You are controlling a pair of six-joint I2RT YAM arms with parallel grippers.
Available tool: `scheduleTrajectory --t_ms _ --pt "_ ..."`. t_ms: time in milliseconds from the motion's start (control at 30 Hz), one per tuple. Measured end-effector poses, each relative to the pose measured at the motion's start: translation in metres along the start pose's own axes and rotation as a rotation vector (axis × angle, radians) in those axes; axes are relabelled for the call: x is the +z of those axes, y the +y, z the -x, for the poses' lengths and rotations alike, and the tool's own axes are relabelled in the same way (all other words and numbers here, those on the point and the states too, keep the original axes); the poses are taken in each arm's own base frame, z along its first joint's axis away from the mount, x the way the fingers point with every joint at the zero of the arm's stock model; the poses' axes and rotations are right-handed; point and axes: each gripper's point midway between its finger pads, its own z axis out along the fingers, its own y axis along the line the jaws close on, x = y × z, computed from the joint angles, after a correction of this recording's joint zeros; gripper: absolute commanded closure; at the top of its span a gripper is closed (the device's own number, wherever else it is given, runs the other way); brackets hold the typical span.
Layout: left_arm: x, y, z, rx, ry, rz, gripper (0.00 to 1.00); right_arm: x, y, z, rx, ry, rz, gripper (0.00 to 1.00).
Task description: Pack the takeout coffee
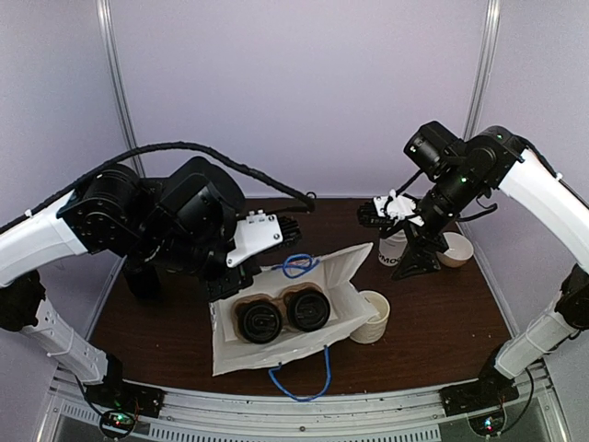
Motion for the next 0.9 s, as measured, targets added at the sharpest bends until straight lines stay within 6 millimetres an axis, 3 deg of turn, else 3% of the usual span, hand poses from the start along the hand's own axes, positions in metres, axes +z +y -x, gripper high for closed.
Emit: scheduleTrajectory --t_ms 233,433,633,700,767,900 --pt "0.004 0.026 0.002 0.000 -0.005 0.104 1.00 0.000 -0.002 -0.002 0.009 0.003 -0.004 0.01" --pt "0.029 0.095 -0.026 -0.133 0.047 0.185 1.00 -0.001 -0.003 -0.003 0.014 0.003 -0.006 0.00" --pt "0.043 0.126 -0.041 -0.189 0.066 0.183 0.99 -0.002 -0.004 -0.005 0.020 0.000 -0.008 0.01" --pt "0.051 0.131 -0.043 -0.198 0.072 0.174 0.90 -0.002 -0.003 -0.006 0.023 -0.001 -0.009 0.01" --pt "0.058 0.134 -0.044 -0.203 0.084 0.169 0.65 -0.003 -0.002 -0.008 0.024 -0.002 -0.010 0.01" --pt "0.060 0.142 -0.039 -0.207 0.081 0.173 0.46 -0.004 -0.001 -0.010 0.029 -0.003 -0.013 0.00"
